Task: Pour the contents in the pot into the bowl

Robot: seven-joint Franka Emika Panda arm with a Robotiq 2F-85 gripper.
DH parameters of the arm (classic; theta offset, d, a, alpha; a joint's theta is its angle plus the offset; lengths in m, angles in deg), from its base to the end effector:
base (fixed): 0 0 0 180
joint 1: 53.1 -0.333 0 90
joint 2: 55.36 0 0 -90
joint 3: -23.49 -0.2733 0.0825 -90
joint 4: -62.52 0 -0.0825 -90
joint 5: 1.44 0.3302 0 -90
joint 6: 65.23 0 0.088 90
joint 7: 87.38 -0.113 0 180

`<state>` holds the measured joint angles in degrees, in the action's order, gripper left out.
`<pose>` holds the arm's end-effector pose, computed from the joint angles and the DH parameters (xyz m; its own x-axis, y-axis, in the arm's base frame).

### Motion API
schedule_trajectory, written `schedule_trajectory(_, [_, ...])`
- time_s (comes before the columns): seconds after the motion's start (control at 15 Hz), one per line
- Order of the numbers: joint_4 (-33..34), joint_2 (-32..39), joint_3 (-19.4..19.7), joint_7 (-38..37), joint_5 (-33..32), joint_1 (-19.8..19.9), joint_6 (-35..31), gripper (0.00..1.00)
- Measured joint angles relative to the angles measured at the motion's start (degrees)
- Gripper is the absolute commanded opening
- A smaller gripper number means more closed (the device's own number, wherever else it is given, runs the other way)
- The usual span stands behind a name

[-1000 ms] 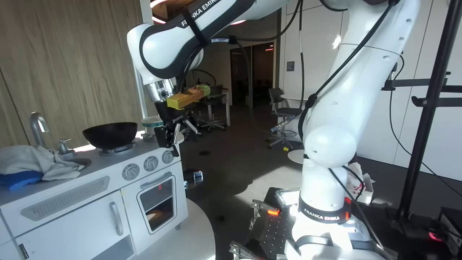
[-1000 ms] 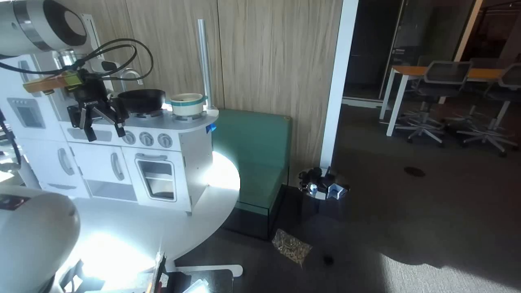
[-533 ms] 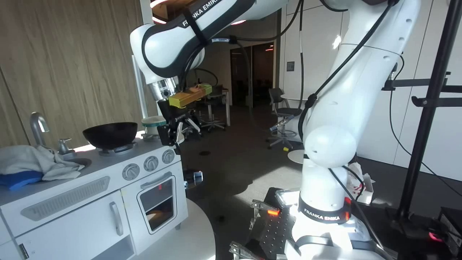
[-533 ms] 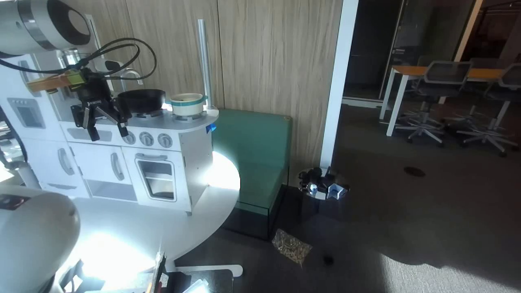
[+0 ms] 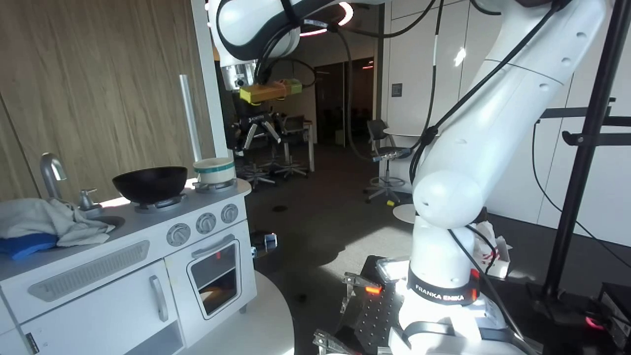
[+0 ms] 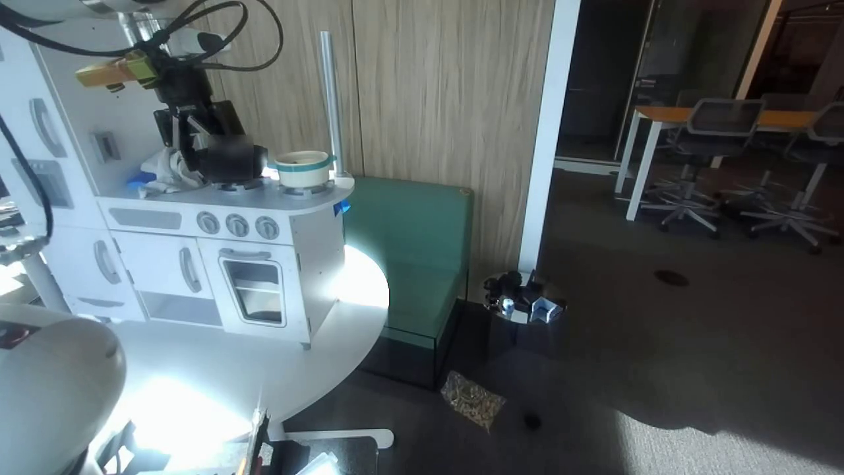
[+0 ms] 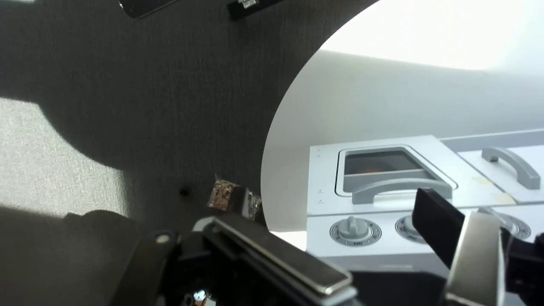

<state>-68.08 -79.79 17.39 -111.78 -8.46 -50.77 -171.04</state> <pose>0.3896 0.0185 0.4898 0.9441 -0.3250 0.0557 -0.3297 -0.9319 0.1513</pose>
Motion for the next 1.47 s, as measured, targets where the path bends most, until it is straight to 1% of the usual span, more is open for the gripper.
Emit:
schedule_trajectory(0.2, [4.3, 0.8, 1.7, -3.4, -0.1, 2.9, -2.3, 1.0])
schedule_trajectory(0.33, [6.9, 2.3, 2.4, -6.3, -1.3, 5.0, -5.2, 1.0])
schedule_trajectory(0.53, [9.8, 6.0, 3.4, -10.1, -3.0, 7.6, -8.8, 1.0])
schedule_trajectory(0.67, [11.8, 9.1, 4.1, -12.4, -4.1, 8.5, -10.6, 1.0])
schedule_trajectory(0.87, [15.7, 14.6, 4.3, -16.1, -5.4, 8.6, -11.9, 1.0])
schedule_trajectory(1.13, [21.7, 21.5, 4.4, -19.2, -7.2, 7.2, -11.8, 1.0])
schedule_trajectory(1.47, [27.9, 28.7, 6.3, -19.5, -7.6, 5.5, -10.2, 1.0])
